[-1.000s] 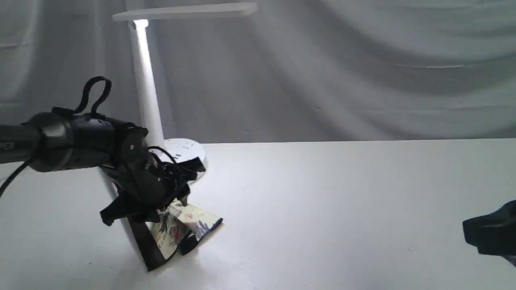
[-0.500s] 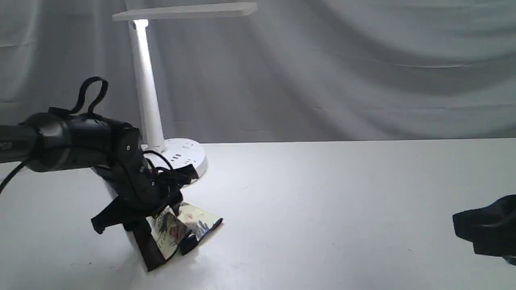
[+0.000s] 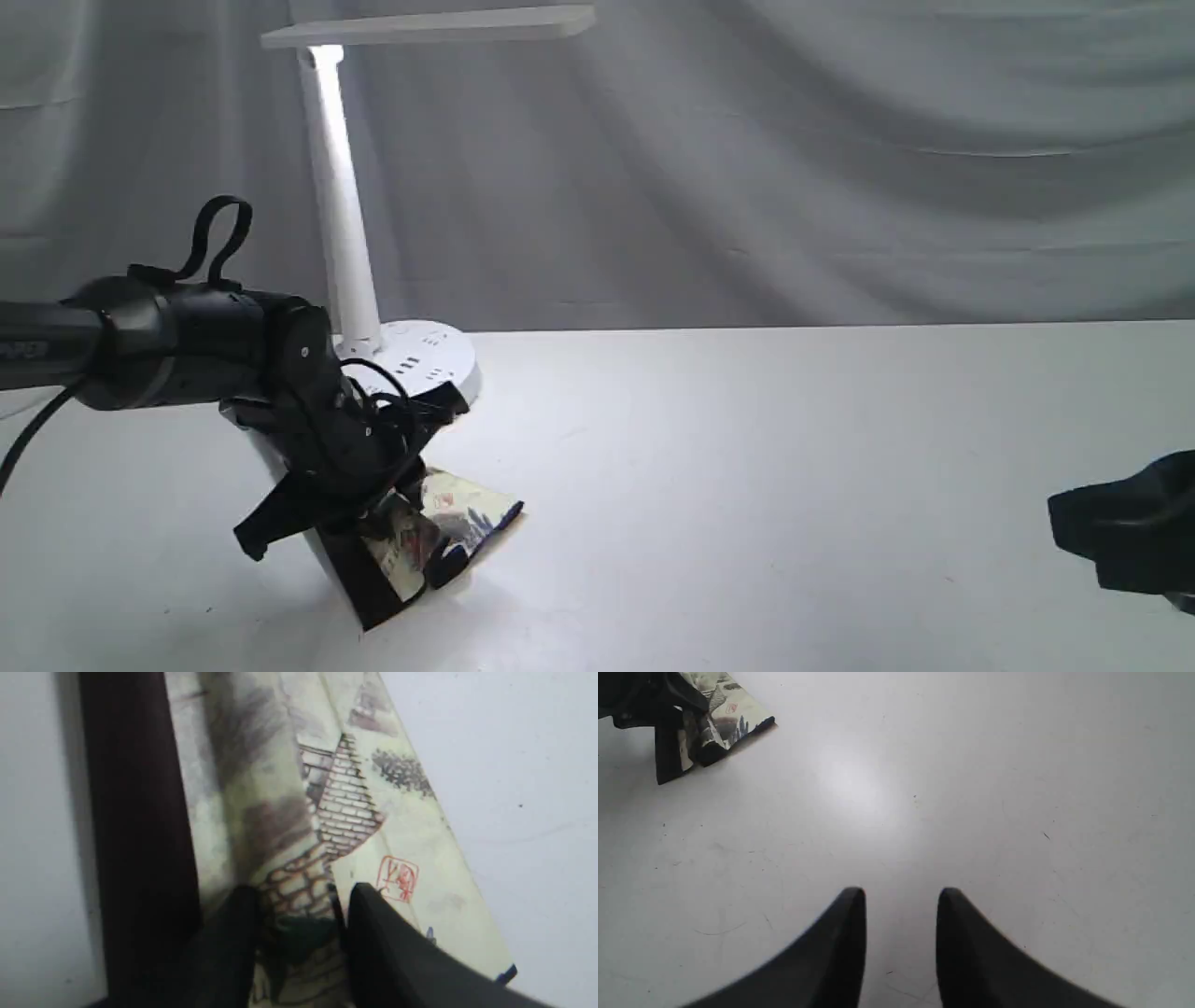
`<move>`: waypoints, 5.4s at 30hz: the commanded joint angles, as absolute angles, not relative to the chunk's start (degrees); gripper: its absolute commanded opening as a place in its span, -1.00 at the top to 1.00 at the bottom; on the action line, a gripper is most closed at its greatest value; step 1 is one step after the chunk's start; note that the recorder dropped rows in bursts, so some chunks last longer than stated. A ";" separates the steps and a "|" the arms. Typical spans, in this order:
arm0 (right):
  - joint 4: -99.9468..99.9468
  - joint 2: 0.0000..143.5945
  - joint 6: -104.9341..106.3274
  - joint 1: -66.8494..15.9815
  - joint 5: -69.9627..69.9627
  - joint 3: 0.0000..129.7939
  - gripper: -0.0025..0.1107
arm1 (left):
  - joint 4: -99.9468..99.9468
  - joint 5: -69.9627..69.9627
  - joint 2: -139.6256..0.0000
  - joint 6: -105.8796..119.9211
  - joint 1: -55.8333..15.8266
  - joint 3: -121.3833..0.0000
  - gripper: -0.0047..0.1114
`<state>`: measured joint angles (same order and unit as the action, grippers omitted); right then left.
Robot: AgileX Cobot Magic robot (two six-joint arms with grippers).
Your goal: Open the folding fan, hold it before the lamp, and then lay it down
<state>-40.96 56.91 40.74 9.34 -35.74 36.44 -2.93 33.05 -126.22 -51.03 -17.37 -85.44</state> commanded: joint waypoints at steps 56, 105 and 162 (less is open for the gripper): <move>-41.47 57.09 41.32 9.12 -36.09 36.74 0.48 | -17.44 46.72 -122.60 -66.95 -32.25 -85.48 0.47; -49.02 57.59 44.94 4.26 -35.30 36.74 0.48 | 0.00 56.66 -108.91 -25.97 -22.74 -85.59 0.34; -36.13 119.67 43.44 -22.89 -28.88 72.11 0.15 | -3.90 69.96 -102.06 -5.51 -10.61 -85.49 0.34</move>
<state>-37.22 119.52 43.42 -22.69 -29.72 71.77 -3.43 69.94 -102.60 -5.80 -10.66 -85.60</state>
